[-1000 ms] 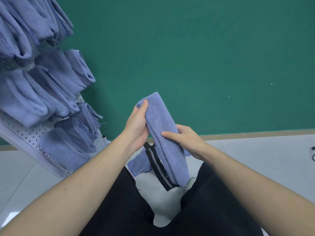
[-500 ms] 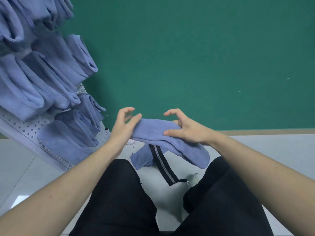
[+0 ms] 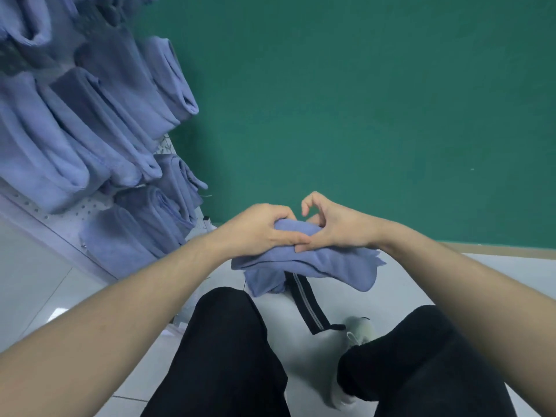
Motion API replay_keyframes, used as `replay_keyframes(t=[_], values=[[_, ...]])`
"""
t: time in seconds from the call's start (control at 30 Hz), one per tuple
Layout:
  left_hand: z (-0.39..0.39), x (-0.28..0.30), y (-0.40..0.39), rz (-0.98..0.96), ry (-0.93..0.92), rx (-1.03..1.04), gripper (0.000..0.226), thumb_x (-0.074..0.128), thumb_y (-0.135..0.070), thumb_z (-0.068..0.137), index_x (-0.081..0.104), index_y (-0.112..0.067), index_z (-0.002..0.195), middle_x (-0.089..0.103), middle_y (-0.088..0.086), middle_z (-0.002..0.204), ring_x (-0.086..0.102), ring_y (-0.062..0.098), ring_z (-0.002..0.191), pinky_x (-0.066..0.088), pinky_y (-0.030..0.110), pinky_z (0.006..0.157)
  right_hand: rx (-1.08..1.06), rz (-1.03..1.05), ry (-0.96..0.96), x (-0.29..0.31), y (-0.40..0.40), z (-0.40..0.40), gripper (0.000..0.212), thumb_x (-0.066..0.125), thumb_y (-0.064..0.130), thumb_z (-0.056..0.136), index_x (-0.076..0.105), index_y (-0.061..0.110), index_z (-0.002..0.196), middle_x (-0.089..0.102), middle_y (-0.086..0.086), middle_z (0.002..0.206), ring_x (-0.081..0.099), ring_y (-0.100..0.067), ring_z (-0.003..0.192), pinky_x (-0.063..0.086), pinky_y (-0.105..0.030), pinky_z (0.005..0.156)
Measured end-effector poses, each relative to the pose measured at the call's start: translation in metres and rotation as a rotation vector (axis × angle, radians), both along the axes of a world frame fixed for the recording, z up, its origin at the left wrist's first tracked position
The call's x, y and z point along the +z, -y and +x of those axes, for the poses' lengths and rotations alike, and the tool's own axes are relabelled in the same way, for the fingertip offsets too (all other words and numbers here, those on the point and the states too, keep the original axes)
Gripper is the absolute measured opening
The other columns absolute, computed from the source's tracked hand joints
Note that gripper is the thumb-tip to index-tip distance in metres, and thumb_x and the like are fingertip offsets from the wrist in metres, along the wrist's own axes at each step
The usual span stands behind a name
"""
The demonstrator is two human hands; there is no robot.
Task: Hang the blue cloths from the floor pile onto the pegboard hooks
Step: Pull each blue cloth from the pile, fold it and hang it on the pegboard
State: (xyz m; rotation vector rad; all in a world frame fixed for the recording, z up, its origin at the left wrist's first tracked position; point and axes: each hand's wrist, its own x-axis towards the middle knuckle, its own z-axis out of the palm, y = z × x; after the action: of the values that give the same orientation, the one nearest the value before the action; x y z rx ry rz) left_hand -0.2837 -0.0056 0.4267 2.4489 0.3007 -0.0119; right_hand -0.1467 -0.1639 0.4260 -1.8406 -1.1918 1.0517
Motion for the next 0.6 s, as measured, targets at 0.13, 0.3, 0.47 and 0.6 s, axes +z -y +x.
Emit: replay_keyframes(t=[0.13, 0.3, 0.47, 0.6], values=[[-0.005, -0.005, -0.018, -0.103, 0.077, 0.078, 0.032, 0.081, -0.044, 0.079, 0.067, -0.015, 0.078, 0.059, -0.003, 0.067, 0.043, 0.005, 0.059, 0.036, 0.021, 0.057, 0.071, -0.109, -0.135, -0.01, -0.017, 0.012, 0.052, 0.086, 0.028, 0.077, 0.052, 0.023, 0.116, 0.068, -0.004, 0.086, 0.06, -0.02, 0.076, 0.048, -0.04, 0.074], [-0.012, -0.035, -0.043, -0.261, 0.116, 0.261, 0.021, 0.078, -0.038, 0.084, 0.065, -0.024, 0.074, 0.058, -0.021, 0.06, 0.048, -0.004, 0.057, 0.038, 0.012, 0.056, 0.045, -0.03, -0.29, -0.035, -0.043, 0.025, 0.04, 0.081, 0.017, 0.083, 0.062, 0.012, 0.118, 0.073, -0.006, 0.103, 0.068, -0.021, 0.094, 0.053, -0.039, 0.091], [-0.007, -0.066, -0.065, -0.489, 0.012, 0.307, 0.031, 0.077, -0.055, 0.078, 0.07, -0.032, 0.096, 0.073, -0.001, 0.081, 0.064, 0.012, 0.076, 0.046, 0.032, 0.075, 0.093, -0.018, -0.279, -0.051, -0.076, 0.037, 0.04, 0.072, 0.001, 0.089, 0.053, 0.009, 0.123, 0.062, 0.013, 0.063, 0.058, -0.001, 0.056, 0.044, -0.012, 0.059], [0.013, -0.072, -0.079, -0.519, 0.0, 0.294, 0.022, 0.076, -0.045, 0.085, 0.073, -0.027, 0.097, 0.074, -0.006, 0.089, 0.063, 0.009, 0.081, 0.046, 0.033, 0.08, 0.195, -0.023, -0.252, -0.051, -0.105, 0.053, 0.043, 0.066, -0.008, 0.09, 0.047, 0.003, 0.127, 0.061, 0.015, 0.056, 0.057, 0.003, 0.051, 0.043, -0.008, 0.055]])
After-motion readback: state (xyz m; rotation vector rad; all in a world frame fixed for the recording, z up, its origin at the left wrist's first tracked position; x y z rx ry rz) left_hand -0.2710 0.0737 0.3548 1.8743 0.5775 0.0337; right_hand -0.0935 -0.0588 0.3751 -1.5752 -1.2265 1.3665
